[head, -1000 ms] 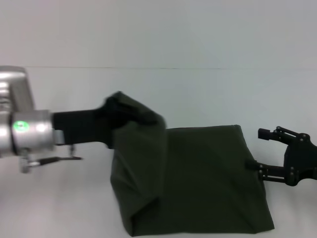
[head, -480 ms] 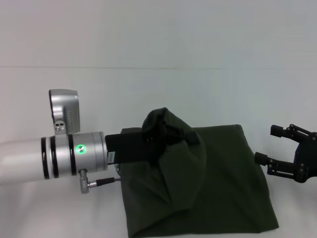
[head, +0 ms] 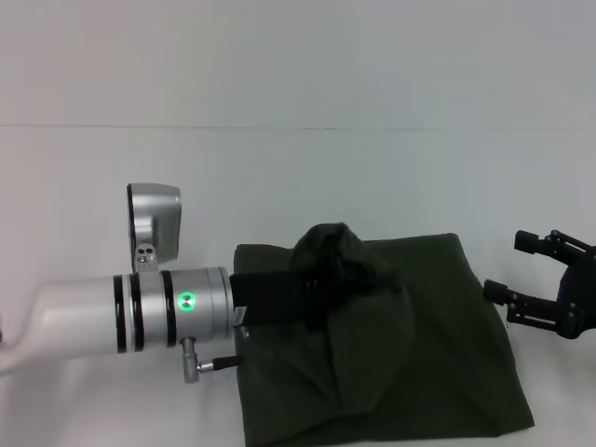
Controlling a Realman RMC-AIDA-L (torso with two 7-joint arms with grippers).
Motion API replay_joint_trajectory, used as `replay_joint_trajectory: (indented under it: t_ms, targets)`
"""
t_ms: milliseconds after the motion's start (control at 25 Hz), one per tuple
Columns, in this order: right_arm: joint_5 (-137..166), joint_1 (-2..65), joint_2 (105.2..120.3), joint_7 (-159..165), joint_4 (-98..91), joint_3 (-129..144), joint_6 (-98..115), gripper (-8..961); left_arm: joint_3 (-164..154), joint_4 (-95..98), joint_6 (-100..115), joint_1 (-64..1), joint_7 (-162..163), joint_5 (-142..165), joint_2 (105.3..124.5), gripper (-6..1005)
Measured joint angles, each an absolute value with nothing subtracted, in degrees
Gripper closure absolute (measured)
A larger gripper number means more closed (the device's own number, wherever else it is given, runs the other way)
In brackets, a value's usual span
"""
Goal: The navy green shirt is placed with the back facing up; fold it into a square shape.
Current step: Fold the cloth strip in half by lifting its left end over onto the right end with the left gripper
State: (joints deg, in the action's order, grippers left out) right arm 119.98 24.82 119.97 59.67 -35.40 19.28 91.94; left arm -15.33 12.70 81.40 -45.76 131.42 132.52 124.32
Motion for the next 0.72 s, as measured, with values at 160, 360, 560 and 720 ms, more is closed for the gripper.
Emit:
replay_joint_trajectory:
  t_ms: [160,360,560,720]
  targets:
    - [120.0,24.4,119.81,59.6,-35.0,15.9,92.0,35,-15.3,9.4,79.9,-45.2,125.2,128.1,124.49,832]
    - [120.0,24.1,119.79,60.0,-34.8,11.4,92.4,35,-15.5,7.4,79.0,-46.3,122.4,126.5,124.59,754]
    - [120.0,24.0,119.79,60.1,-33.4,6.4,92.5,35,-15.6,6.2,77.8,-47.4,120.8,126.4,124.65,554]
    - [120.0,24.0,119.71,60.1,-31.5,3.3,92.4,35,-15.3,3.4,76.2,-49.1,117.6,126.0,124.75,364]
